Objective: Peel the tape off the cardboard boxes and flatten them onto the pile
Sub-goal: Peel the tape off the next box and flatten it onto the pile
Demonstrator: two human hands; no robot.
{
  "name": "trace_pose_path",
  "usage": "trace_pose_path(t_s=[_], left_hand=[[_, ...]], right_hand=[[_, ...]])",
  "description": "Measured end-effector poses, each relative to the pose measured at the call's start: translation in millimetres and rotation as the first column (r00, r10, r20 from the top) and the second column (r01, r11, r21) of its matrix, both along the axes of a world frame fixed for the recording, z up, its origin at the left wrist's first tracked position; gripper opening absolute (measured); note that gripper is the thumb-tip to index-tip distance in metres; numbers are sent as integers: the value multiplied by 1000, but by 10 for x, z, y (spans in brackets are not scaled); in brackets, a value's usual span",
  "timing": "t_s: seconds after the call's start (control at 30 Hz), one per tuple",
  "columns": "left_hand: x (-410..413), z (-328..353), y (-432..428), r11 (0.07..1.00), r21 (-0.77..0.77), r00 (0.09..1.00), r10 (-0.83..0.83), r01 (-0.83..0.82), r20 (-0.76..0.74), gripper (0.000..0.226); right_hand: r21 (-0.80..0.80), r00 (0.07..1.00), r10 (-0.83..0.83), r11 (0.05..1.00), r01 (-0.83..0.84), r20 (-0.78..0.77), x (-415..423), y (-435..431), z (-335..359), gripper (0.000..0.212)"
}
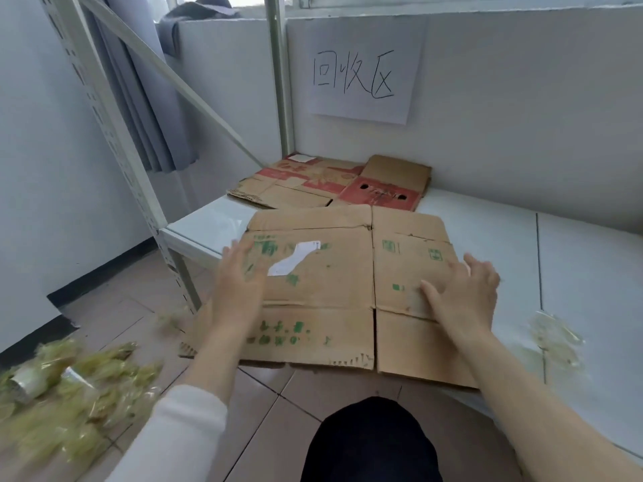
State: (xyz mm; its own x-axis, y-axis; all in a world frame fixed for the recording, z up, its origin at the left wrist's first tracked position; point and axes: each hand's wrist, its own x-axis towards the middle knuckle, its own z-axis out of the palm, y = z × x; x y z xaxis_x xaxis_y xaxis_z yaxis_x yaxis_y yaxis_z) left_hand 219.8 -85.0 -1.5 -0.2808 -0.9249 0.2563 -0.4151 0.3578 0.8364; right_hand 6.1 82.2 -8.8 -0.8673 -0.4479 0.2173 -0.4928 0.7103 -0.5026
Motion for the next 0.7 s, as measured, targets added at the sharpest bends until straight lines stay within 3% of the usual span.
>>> trace_pose_path(t_s=[0.07, 0.13, 0.2, 0.33, 0.7], left_hand=[[-532, -9, -111, 960, -30, 921, -259, 279, 289, 52], [-967, -100, -300, 919, -34, 766, -308, 394, 564, 56], [-1218, -221, -485, 916, -30, 663, -268, 401, 699, 58], [-1399, -403, -642, 933, -24, 622, -220, 358, 752, 62], [-1411, -430, -977, 977, -33, 608, -104, 210, 787, 62]], right_hand=[[72, 986, 166, 984, -164, -26, 81, -170, -37, 62], [142, 963, 269, 954, -265, -12, 95, -291, -138, 66], [221, 952, 304, 928, -299, 11, 69, -316, -245, 73], [366, 952, 307, 885, -287, 5, 16, -318, -371, 78], [359, 941, 338, 880, -313, -10, 184, -2, -396, 89]])
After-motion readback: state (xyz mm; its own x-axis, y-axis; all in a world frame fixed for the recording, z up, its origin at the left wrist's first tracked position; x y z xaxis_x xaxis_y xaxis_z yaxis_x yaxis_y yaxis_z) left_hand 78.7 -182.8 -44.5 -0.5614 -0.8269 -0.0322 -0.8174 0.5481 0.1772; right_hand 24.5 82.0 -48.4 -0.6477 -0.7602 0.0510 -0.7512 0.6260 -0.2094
